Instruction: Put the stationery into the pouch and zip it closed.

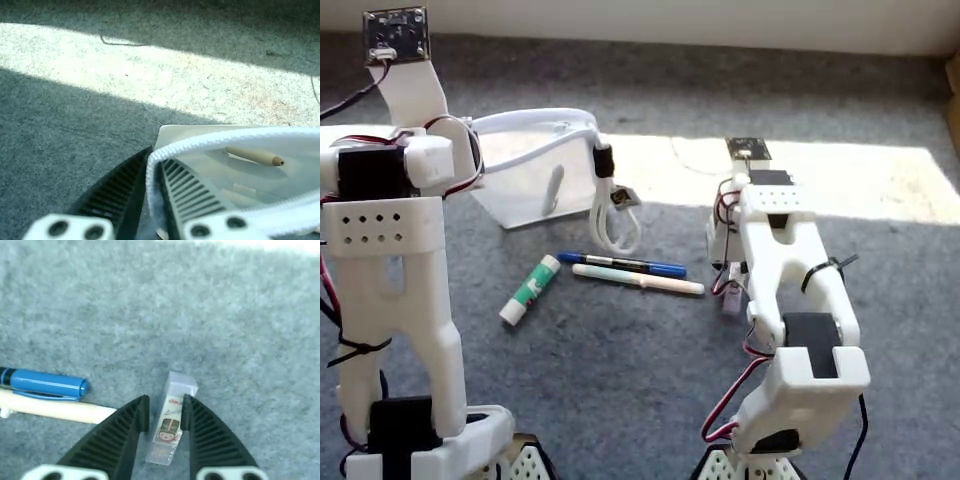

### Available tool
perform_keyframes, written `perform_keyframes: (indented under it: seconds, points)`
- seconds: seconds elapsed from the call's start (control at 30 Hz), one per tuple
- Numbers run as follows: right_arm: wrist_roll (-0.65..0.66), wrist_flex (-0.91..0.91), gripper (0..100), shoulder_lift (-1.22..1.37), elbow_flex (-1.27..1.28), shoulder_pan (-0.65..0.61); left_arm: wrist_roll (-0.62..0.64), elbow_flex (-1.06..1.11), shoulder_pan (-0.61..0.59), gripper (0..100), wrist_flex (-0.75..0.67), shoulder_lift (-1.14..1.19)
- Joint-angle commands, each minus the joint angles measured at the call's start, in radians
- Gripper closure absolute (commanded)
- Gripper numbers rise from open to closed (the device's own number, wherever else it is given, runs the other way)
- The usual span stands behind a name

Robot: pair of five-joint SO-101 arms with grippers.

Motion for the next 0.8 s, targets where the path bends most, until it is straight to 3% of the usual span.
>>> perform_keyframes:
  seconds: [0.0, 0.77]
  points:
    - [-0.006, 0.039, 89.2, -0.016, -0.050, 0.010, -0.009, 0.024, -0.016, 99, -0.011, 0.013]
    - [-0.008, 0.041, 89.2, 0.131, -0.133, 0.024, -0.011, 0.044, -0.018, 99, -0.017, 0.010]
